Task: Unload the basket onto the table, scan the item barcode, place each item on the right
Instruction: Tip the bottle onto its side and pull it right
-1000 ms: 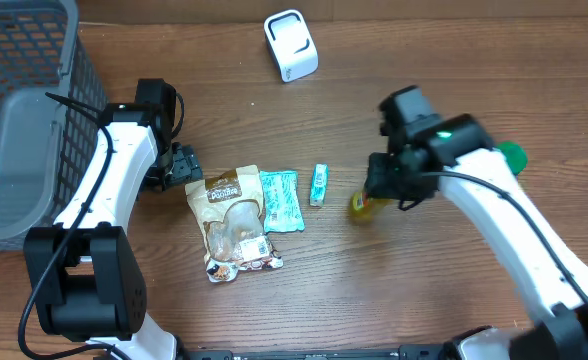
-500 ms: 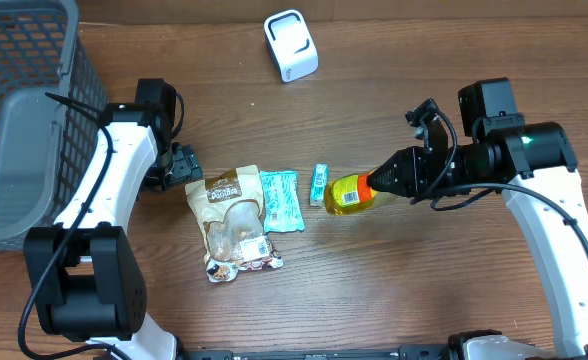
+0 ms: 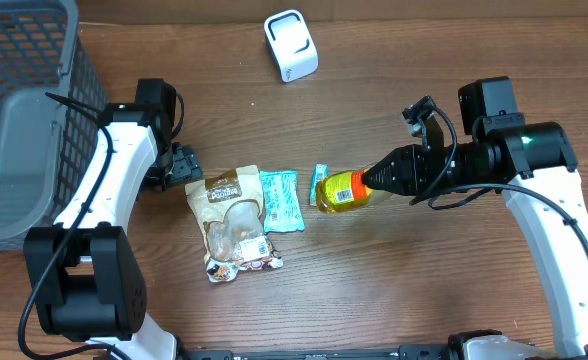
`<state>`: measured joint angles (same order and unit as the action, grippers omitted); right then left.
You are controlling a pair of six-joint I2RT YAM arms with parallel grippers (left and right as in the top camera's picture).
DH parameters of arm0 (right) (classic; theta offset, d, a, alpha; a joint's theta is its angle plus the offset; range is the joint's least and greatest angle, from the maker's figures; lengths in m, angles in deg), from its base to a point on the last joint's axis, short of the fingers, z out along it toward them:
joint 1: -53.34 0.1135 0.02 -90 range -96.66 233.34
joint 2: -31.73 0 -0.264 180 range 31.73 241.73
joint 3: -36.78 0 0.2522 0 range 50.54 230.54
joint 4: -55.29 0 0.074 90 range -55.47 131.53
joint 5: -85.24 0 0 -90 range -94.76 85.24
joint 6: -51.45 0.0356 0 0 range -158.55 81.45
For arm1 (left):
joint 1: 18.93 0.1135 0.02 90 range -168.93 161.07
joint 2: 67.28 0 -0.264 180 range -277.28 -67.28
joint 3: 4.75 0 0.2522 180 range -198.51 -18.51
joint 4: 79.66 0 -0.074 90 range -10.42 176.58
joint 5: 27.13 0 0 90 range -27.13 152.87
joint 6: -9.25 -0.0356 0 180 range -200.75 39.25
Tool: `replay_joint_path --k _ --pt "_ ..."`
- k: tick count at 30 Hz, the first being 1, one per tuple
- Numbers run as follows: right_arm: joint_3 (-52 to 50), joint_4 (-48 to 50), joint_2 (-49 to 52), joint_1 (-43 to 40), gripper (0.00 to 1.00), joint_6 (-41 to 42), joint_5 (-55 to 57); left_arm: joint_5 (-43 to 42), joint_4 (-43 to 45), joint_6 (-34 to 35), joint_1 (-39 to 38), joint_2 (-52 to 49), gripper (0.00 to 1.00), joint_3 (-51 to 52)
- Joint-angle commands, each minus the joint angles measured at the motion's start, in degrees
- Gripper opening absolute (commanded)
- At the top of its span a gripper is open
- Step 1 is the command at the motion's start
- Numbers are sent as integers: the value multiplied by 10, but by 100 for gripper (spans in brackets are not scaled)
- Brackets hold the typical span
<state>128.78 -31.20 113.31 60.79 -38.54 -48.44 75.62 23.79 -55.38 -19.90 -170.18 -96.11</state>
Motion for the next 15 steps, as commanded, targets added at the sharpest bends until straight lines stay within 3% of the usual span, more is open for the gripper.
replay_joint_path --k 1,15 --pt "16 4 -11 -1 25 -5 -31 12 1 4 2 -6 99 0" --pt "-24 23 -11 0 23 -5 -32 12 1 4 2 -6 100 0"
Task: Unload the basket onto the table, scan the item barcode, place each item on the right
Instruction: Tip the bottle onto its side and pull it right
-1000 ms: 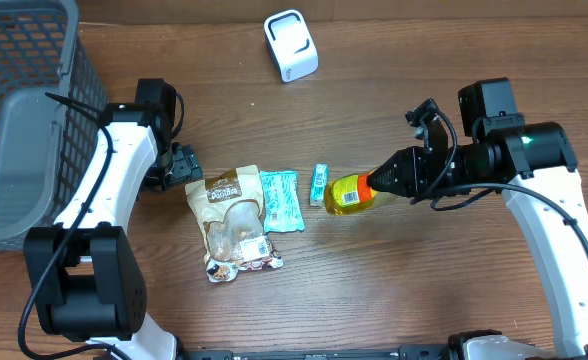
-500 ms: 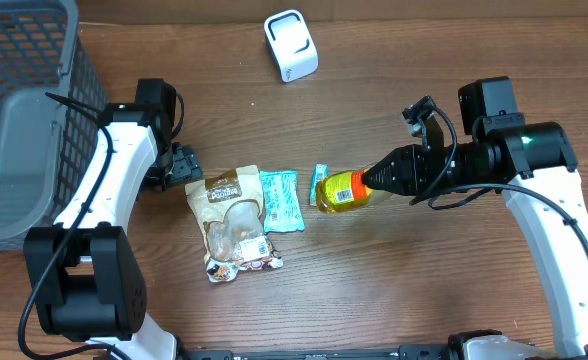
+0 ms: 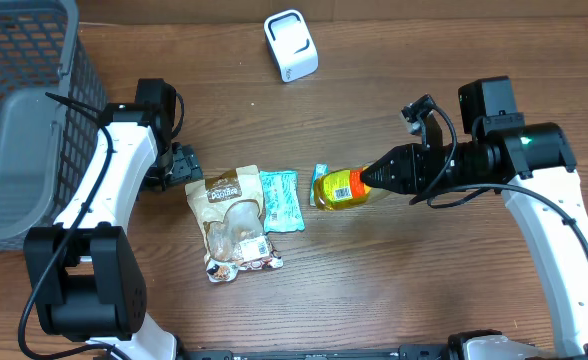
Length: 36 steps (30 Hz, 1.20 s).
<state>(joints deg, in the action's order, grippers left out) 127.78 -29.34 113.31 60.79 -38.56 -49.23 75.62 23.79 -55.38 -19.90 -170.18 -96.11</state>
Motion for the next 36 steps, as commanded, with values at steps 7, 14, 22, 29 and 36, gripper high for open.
replay_joint_path --k 7,14,22,29,36 --pt "-77 66 -11 0 20 -5 -63 12 1 4 2 -6 100 0" --pt "-104 73 -13 0 6 -50 -144 12 1 4 2 -6 100 0" --pt "-104 14 -57 0 8 -110 -186 12 1 4 2 -6 100 0" --pt "-104 -48 -108 0 8 -140 -186 12 1 4 2 -6 100 0" --pt "-104 -57 -156 0 8 -140 -186 12 1 4 2 -6 100 0"
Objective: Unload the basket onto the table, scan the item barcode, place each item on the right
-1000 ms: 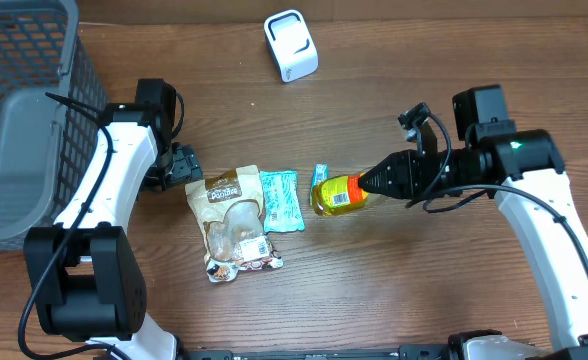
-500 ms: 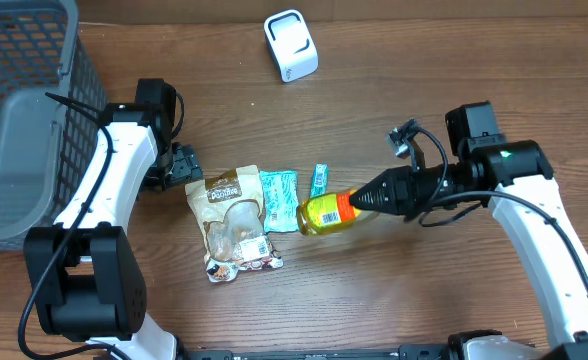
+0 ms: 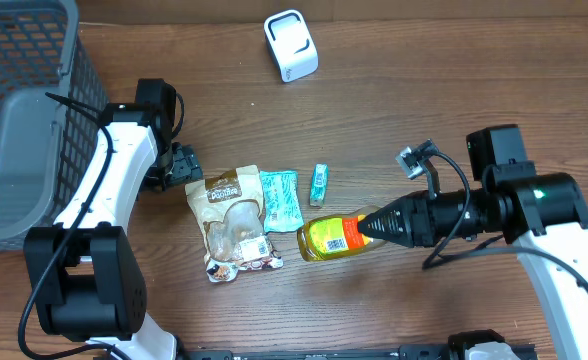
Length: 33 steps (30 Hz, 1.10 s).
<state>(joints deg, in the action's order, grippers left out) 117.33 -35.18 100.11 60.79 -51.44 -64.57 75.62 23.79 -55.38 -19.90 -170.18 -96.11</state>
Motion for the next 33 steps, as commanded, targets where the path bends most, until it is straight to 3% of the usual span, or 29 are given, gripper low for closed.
replay_joint_path --k 1,7,15,33 --pt "0 1 -30 0 8 -11 -33 12 1 4 2 -6 100 0" --pt "0 -3 -51 0 7 -10 -36 12 1 4 2 -6 100 0" --pt "0 -46 -56 0 4 -9 -120 12 1 4 2 -6 100 0" --pt "0 -83 -90 0 4 -11 -121 12 1 4 2 -6 99 0"
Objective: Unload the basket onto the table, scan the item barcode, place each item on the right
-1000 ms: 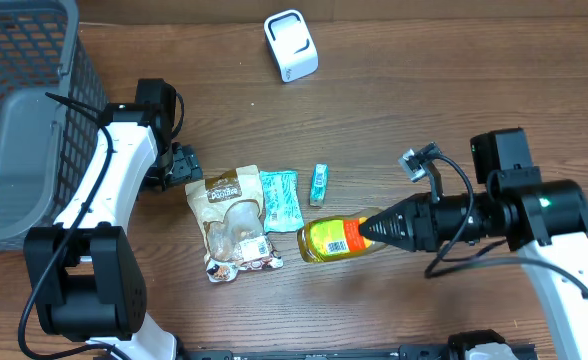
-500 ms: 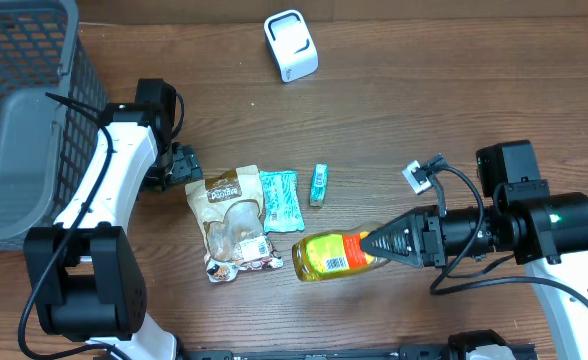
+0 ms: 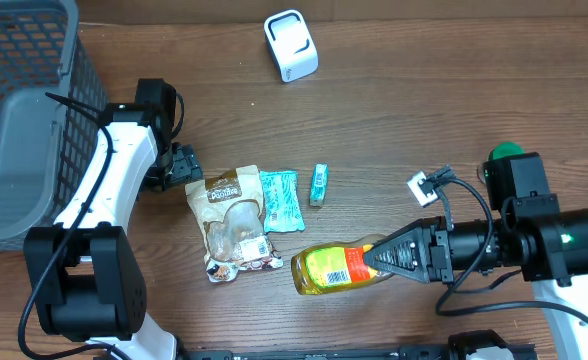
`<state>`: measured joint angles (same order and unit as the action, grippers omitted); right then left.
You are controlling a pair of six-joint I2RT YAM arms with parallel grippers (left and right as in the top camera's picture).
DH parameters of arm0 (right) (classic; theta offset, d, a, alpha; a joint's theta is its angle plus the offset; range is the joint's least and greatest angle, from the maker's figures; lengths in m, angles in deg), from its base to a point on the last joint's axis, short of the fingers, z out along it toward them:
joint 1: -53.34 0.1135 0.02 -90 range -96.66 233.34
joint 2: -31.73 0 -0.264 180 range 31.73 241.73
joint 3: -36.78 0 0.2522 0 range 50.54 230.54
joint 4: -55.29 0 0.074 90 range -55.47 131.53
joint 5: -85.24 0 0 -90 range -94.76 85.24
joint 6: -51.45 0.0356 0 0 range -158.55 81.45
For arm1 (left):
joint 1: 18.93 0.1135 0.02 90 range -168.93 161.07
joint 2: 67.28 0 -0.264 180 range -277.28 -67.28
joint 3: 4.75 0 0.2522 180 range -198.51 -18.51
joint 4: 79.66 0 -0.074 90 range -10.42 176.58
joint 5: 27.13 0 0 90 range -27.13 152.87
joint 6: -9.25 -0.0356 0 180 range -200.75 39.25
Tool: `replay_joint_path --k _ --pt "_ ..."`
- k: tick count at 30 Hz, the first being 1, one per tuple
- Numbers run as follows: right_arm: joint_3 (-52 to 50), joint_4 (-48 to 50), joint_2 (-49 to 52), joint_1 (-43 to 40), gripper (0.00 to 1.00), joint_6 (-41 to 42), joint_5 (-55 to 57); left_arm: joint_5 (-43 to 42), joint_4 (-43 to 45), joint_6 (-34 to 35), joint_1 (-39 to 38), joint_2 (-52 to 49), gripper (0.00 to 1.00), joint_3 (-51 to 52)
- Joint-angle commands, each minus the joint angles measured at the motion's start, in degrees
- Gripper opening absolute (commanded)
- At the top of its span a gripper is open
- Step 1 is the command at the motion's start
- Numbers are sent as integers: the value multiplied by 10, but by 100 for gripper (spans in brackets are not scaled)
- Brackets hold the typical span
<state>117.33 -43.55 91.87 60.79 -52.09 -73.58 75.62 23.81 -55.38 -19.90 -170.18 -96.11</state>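
A yellow bottle (image 3: 332,268) with an orange-and-yellow label lies on its side near the front middle of the table. My right gripper (image 3: 377,259) is shut on the bottle's neck end, reaching in from the right. The white barcode scanner (image 3: 291,45) stands at the back of the table, far from the bottle. My left gripper (image 3: 181,165) sits low at the left, just beside the top of a brown snack bag (image 3: 234,220); its fingers are too dark and hidden to read.
A grey mesh basket (image 3: 19,120) fills the far left. A teal packet (image 3: 281,199) lies beside the snack bag, and a small teal packet (image 3: 318,184) lies to its right. A green round object (image 3: 504,152) shows behind the right arm.
My right gripper, still holding the yellow bottle, has moved nearer the front edge of the table and slightly left. The left arm has not moved.
The right gripper held the yellow bottle at mid-table, covering part of the small teal packet, and stayed there. Then the bottle was lower and clear of the packet. Now it is nearer the front edge. The left arm has stayed put throughout.
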Motion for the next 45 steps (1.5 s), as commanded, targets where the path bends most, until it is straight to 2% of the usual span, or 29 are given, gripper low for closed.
replay_joint_path --k 1,45 --pt "0 2 -8 0 4 -5 -31 12 0 4 2 -6 100 0" --pt "0 38 3 0 5 2 21 12 0 4 2 -6 99 0"
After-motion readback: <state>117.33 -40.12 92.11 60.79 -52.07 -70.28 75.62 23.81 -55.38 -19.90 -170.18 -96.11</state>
